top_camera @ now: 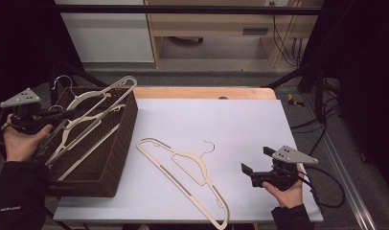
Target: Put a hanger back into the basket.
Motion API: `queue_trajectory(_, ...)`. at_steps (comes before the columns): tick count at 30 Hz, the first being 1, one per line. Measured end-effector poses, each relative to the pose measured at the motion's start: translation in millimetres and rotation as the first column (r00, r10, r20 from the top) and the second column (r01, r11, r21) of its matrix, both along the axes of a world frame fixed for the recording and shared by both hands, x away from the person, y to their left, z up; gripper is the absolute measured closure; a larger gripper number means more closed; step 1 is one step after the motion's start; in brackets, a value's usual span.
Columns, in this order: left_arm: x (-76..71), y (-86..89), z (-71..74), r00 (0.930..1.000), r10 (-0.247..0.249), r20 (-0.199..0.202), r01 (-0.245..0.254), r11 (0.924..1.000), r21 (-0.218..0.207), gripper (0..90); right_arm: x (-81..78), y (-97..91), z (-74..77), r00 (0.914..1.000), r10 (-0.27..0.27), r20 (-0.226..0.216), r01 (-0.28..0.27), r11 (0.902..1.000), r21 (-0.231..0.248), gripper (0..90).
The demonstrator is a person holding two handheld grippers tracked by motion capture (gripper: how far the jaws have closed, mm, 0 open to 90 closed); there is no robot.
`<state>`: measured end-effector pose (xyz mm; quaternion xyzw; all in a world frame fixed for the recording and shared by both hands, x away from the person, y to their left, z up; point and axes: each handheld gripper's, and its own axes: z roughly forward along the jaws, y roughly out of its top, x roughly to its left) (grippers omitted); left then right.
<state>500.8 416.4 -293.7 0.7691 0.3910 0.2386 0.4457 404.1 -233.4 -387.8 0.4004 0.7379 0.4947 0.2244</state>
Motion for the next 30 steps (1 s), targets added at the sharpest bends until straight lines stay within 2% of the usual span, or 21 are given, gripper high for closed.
queue_trajectory(6,-1.6,15.7,-7.1,0.9997,0.001,-0.024,-0.001,1.0,0.004,85.9,0.2,0.4,-0.5,1.0,0.0,-0.002,0.0,1.0,-0.006,2.5)
queue_trajectory(11,-2.9,24.1,-15.8,0.9976,0.002,-0.07,0.0,0.9998,0.022,86.0,0.2,0.2,-0.4,1.0,0.001,-0.003,-0.001,1.0,-0.005,2.7)
queue_trajectory(14,-2.2,24.0,-25.1,0.996,0.004,-0.089,-0.004,1.0,0.006,86.0,0.7,0.9,-0.9,1.0,0.005,-0.004,-0.005,1.0,-0.005,2.7)
queue_trajectory(16,-0.7,20.8,-32.7,0.9941,0.0,-0.109,-0.003,0.9998,-0.021,86.0,0.8,0.9,-1.1,1.0,0.006,-0.004,-0.006,0.9999,-0.011,2.7)
queue_trajectory(19,1.8,14.6,-42.7,0.9909,0.011,-0.134,-0.013,0.9998,-0.018,86.0,0.6,0.9,-0.9,1.0,0.006,-0.005,-0.006,1.0,-0.006,2.7)
queue_trajectory(21,3.7,12.2,-49.0,0.9876,0.023,-0.155,-0.024,0.9997,-0.008,85.9,0.5,0.8,-0.8,1.0,0.001,-0.005,-0.001,1.0,-0.005,2.8)
queue_trajectory(23,5.6,11.3,-54.9,0.9824,0.036,-0.184,-0.038,0.9992,-0.008,85.7,0.6,1.0,-0.9,1.0,0.004,-0.005,-0.004,1.0,-0.004,2.8)
queue_trajectory(24,7.1,11.2,-59.2,0.9768,0.041,-0.21,-0.044,0.999,-0.011,85.5,0.5,0.8,-0.8,1.0,0.008,-0.005,-0.008,1.0,-0.005,2.8)
queue_trajectory(26,8.9,11.0,-65.0,0.9726,0.06,-0.225,-0.063,0.9979,-0.009,85.0,0.5,0.9,-0.9,1.0,0.008,-0.005,-0.008,1.0,-0.005,2.8)
queue_trajectory(28,10.4,12.6,-71.5,0.9627,0.078,-0.259,-0.082,0.9966,-0.007,84.4,0.5,1.0,-0.9,1.0,0.007,-0.005,-0.007,1.0,-0.006,2.8)
queue_trajectory(30,10.6,15.4,-76.8,0.9531,0.114,-0.281,-0.121,0.9926,-0.009,83.1,0.9,1.4,-1.2,1.0,0.005,-0.004,-0.005,1.0,-0.008,2.8)
